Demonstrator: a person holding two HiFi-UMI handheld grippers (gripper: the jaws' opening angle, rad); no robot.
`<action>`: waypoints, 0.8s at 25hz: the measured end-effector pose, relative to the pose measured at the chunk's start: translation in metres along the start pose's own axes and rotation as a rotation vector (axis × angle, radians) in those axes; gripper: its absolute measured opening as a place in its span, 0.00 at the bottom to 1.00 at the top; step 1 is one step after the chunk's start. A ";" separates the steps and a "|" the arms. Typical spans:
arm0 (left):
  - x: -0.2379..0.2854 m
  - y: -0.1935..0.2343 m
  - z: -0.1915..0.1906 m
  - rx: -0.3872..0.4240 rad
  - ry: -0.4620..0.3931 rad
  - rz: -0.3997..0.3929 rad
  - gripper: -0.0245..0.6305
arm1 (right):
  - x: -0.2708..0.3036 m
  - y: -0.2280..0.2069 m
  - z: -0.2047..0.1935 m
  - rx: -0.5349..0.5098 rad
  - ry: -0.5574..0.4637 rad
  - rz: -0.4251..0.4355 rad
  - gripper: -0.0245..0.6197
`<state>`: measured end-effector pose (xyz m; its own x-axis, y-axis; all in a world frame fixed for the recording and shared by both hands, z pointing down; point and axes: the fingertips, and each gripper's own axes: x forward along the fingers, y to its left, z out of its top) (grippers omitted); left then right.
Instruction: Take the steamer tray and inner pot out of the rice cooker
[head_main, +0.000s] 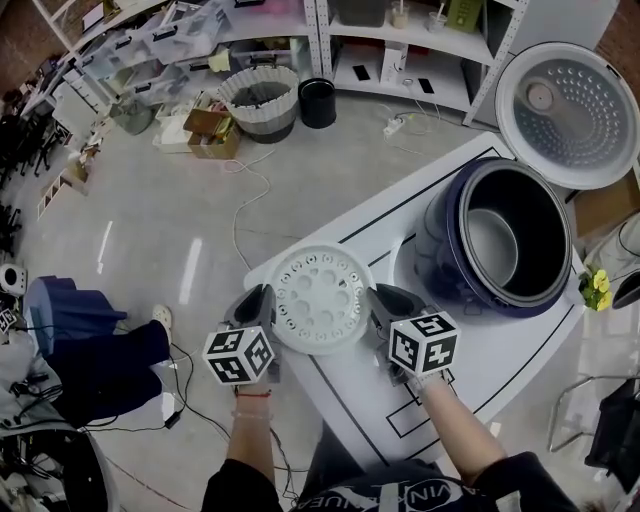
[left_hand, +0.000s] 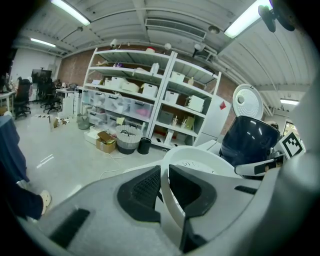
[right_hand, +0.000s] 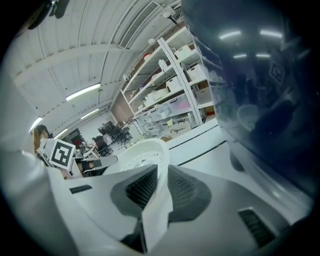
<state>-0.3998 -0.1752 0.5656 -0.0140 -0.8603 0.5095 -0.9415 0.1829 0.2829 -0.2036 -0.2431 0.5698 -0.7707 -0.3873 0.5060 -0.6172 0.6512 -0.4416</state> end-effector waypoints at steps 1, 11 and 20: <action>0.001 0.000 -0.001 0.000 0.001 0.001 0.11 | 0.000 0.000 0.000 -0.001 0.000 -0.001 0.11; 0.007 0.000 -0.004 0.000 0.004 -0.004 0.11 | 0.001 -0.003 0.000 -0.002 -0.015 -0.006 0.12; -0.003 0.000 0.011 0.109 -0.015 0.031 0.21 | -0.005 0.012 0.015 -0.052 -0.064 0.027 0.28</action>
<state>-0.4032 -0.1775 0.5555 -0.0478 -0.8620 0.5046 -0.9716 0.1574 0.1768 -0.2094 -0.2430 0.5504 -0.7966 -0.4088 0.4453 -0.5882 0.6943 -0.4148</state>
